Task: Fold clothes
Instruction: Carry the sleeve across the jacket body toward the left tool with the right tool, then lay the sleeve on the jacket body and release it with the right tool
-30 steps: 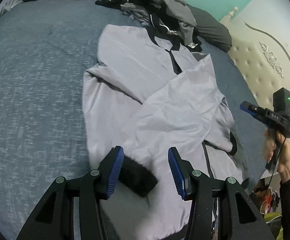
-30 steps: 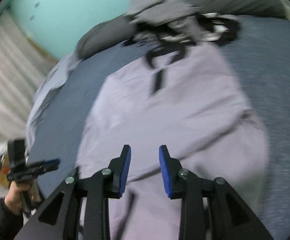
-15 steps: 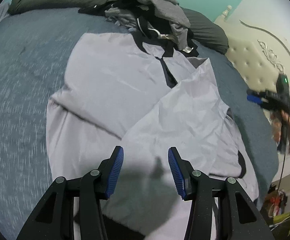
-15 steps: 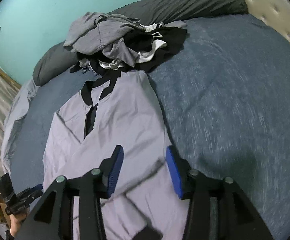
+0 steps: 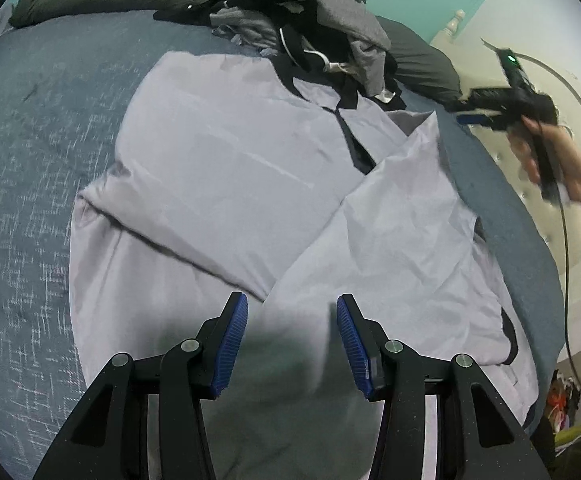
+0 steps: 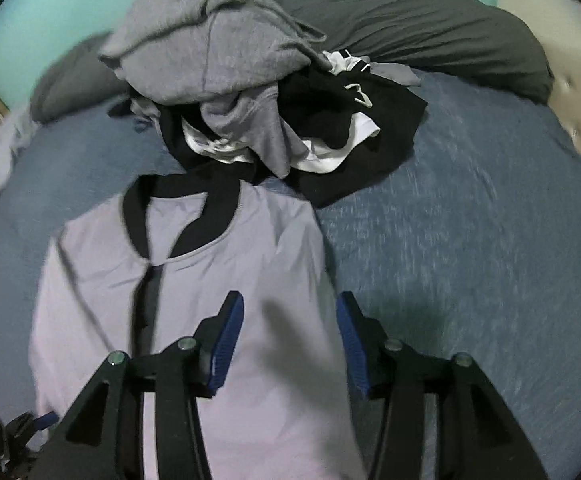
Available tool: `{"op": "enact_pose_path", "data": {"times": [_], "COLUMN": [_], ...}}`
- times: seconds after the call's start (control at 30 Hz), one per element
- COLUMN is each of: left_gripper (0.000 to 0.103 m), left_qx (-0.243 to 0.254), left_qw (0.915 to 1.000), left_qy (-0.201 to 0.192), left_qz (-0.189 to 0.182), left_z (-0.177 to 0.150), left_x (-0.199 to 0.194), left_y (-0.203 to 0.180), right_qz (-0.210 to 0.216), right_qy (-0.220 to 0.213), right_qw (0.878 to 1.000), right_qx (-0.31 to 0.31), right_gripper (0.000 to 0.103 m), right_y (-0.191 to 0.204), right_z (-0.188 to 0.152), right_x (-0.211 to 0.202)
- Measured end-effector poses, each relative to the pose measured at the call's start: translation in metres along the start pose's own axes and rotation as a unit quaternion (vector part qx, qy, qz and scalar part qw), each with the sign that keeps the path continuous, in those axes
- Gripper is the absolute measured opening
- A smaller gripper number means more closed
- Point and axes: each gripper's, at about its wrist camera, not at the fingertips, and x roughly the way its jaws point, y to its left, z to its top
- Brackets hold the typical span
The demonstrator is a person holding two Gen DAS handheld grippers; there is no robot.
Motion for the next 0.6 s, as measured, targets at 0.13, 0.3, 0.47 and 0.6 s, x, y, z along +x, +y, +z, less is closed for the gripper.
{"op": "enact_pose_path", "data": {"times": [0.13,0.3,0.47,0.6], "left_gripper": [0.051,0.051,0.051,0.051], "left_qx": [-0.004,0.011,0.009,0.012], "left_qw": [1.0,0.9999,0.9999,0.9998], "left_qy": [-0.001,0.005,0.012,0.014], "left_qz": [-0.005,0.0,-0.003,-0.001], "left_z": [-0.007,-0.009,-0.012,-0.014], "left_x": [0.004,0.009,0.014,0.014], "left_y": [0.002,0.0,0.004,0.004], "right_qz": [-0.011,-0.04,-0.065,-0.08], "right_qy": [0.026,0.051,0.082,0.075], "right_qw": [1.0,0.998,0.993,0.994], "right_qx": [-0.006,-0.023,-0.048,-0.03], "right_gripper": [0.049,0.049,0.024,0.006], "right_y": [0.001,0.005,0.006,-0.011], "right_z": [0.015,0.029,0.033,0.033], "right_x": [0.025,0.05,0.077,0.09]}}
